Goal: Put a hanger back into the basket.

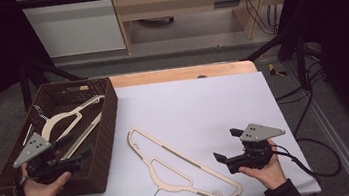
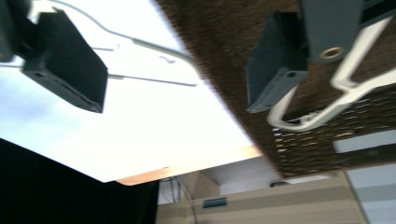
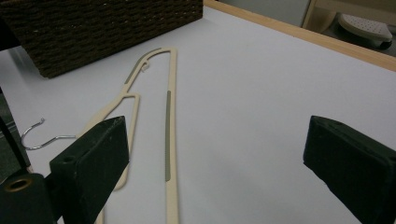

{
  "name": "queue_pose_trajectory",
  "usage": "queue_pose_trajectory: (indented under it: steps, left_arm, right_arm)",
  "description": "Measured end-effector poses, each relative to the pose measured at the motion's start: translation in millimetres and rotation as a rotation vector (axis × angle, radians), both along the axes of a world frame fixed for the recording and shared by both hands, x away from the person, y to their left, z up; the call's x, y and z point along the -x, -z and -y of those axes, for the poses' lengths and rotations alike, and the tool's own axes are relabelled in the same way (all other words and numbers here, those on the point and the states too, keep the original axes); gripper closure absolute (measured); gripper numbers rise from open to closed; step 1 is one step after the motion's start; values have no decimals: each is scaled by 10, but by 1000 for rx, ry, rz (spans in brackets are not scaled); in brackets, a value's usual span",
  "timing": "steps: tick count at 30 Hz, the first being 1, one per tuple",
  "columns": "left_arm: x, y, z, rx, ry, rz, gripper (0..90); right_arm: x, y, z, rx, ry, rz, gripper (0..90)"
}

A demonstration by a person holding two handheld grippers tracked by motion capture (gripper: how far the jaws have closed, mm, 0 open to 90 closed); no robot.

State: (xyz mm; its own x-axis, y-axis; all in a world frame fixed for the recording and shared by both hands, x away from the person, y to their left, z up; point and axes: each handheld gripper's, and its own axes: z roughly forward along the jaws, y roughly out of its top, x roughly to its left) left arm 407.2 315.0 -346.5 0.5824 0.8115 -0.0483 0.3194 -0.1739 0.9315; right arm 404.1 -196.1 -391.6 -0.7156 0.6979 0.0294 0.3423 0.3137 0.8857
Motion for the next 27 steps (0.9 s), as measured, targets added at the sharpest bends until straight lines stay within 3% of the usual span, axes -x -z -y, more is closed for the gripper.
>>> queue_pose_trajectory:
  steps: [4, 9, 12, 17, 21, 27]
  left_arm:
    - [48, 85, 271, -24, 52, 5, 147]
    - [80, 138, 443, -28, 82, 3, 123]
    - [126, 203, 581, -38, 126, -14, 128]
    - [170, 299, 709, -72, 156, -31, 138]
    - [195, 432, 823, -83, 178, -58, 146]
    - [193, 609, 951, -95, 216, -82, 142]
  right_arm:
    - [10, 10, -7, 3, -2, -2, 69]
    - [27, 28, -28, 11, -4, -8, 67]
    - [43, 36, -36, 18, -1, -9, 68]
    - [62, 49, -53, 21, 4, -14, 84]
    - [107, 84, -105, 66, -7, -28, 111]
    - [145, 142, -225, 82, -45, -74, 132]
